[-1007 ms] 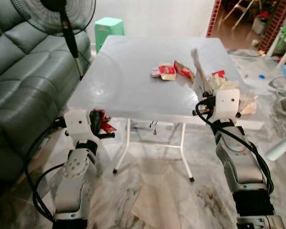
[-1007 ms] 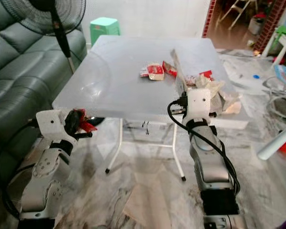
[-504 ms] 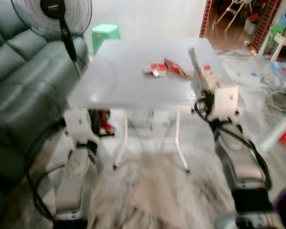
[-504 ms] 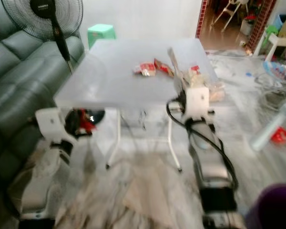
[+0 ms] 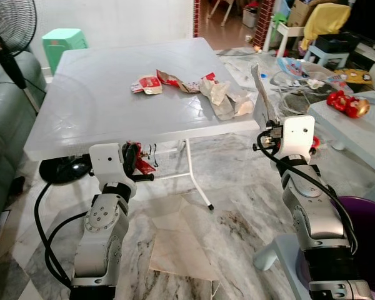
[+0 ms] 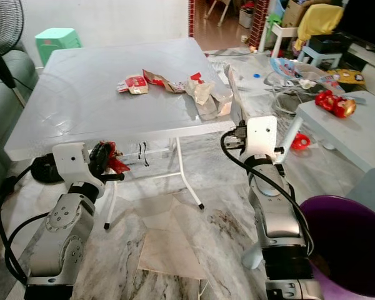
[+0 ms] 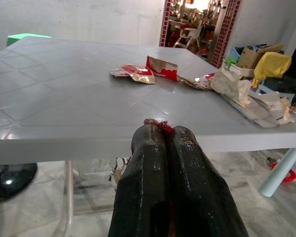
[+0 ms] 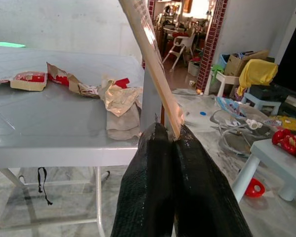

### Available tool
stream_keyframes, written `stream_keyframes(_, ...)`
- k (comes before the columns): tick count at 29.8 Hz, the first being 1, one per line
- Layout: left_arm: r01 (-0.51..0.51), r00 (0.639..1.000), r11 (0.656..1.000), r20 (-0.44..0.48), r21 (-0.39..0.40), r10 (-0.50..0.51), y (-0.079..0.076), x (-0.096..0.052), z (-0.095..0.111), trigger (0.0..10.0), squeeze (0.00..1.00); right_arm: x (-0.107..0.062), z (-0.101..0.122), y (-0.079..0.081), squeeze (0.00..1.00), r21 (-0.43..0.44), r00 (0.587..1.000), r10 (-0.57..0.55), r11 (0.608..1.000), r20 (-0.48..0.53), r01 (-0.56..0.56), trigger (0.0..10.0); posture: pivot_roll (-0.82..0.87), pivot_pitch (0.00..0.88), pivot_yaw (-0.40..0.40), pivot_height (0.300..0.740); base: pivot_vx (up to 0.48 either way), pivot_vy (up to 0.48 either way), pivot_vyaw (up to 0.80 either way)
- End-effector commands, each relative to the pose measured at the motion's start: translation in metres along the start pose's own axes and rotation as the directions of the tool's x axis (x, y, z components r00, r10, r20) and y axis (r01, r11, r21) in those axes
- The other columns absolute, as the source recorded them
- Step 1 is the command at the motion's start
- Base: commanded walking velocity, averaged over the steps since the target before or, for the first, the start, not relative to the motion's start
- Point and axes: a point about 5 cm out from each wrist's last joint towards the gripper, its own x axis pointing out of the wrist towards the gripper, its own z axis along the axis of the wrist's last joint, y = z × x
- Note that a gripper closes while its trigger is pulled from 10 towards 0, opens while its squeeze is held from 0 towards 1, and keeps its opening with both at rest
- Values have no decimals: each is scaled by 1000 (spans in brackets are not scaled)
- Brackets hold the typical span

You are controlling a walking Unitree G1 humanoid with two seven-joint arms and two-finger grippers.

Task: Picking trash to rubbish bin

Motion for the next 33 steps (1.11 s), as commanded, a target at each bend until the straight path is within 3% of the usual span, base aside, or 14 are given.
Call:
stream_keyframes(1, 11, 1000, 1000, 5, 22, -11, -1, 2, 2, 10000, 0, 2, 2, 1, 0, -5, 1000, -2, 1000, 10, 2, 10000, 36, 8, 0, 740, 0, 0, -769)
stream_keyframes(13, 8, 1000, 998, -2, 57, -8, 5, 4, 2, 10000, 0, 2, 2, 2, 0, -8, 1000, 0, 1000, 10, 0, 10000, 34, 3, -6, 740, 71, 0, -769)
stream_keyframes(27, -6, 1000, 999, -23, 54, 7, 5, 3, -6, 10000, 0, 0, 7, -17, 0, -73, 1000, -22, 997, -14, 21, 10000, -19, 17, -66, 740, 77, 0, -769)
stream_keyframes(32, -8, 1000, 999, -14, 38, 9, 5, 2, -4, 10000, 0, -5, 1, -16, 0, -67, 999, -37, 997, -18, 36, 10000, -10, 26, -38, 740, 0, 0, -769)
stream_keyframes(33, -8, 1000, 999, -14, 39, 9, 6, 2, -3, 10000, 0, -5, 0, -13, 0, -56, 999, -37, 998, -18, 36, 10000, 0, 33, 3, 740, 0, 0, -769)
